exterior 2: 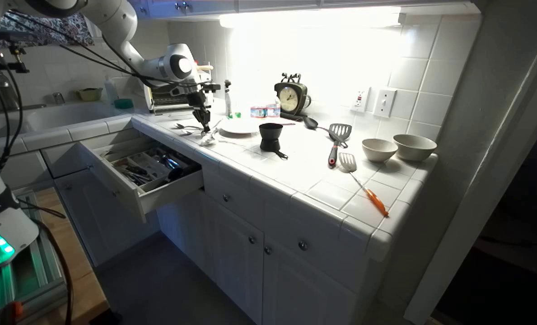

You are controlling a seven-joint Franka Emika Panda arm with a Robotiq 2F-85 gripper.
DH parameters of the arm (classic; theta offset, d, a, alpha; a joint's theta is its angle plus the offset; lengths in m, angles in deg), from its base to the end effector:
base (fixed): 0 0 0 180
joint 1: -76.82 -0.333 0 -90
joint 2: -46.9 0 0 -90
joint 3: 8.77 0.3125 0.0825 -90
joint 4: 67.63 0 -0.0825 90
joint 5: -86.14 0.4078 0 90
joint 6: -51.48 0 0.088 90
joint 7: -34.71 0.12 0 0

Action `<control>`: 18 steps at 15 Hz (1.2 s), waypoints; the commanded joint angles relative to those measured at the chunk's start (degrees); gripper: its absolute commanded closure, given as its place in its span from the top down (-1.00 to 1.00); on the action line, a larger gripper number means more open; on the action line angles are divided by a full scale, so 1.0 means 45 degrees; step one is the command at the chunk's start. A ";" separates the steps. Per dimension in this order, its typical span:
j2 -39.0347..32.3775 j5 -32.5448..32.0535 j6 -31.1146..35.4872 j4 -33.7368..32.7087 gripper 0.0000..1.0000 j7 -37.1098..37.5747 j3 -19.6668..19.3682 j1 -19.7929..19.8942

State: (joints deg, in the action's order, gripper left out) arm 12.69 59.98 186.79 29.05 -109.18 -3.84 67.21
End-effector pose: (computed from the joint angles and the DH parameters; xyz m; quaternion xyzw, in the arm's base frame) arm 0.6859 0.1623 0.2302 0.0393 0.9882 -0.1109 0.0979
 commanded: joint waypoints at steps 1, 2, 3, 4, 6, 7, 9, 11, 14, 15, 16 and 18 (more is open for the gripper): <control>-0.0143 -0.0951 0.0563 0.0307 -0.98 0.0905 -0.0369 -0.0362; -0.0140 -0.1097 0.0588 0.0331 -0.98 0.1043 -0.0400 -0.0414; -0.0128 -0.1253 0.0613 0.0365 -0.98 0.1194 -0.0417 -0.0463; -0.0115 -0.1390 0.0622 0.0385 -0.98 0.1322 -0.0433 -0.0511; -0.0091 -0.1632 0.0609 0.0411 -0.98 0.1518 -0.0445 -0.0587; -0.0085 -0.1735 0.0599 0.0418 -0.98 0.1596 -0.0438 -0.0609; -0.0070 -0.1940 0.0599 0.0451 -0.98 0.1750 -0.0414 -0.0650; -0.0079 -0.2160 0.0586 0.0489 -0.98 0.1886 -0.0382 -0.0695; -0.0086 -0.2489 0.0575 0.0548 -0.98 0.2257 -0.0368 -0.0781; -0.0083 -0.2615 0.0572 0.0562 -0.98 0.2474 -0.0368 -0.0810; -0.0069 -0.2710 0.0566 0.0585 -0.98 0.2735 -0.0374 -0.0849; -0.0074 -0.2867 0.0512 0.0601 -0.98 0.3388 -0.0380 -0.0927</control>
State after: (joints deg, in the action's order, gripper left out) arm 12.69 49.65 187.56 30.32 -99.28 -5.05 63.97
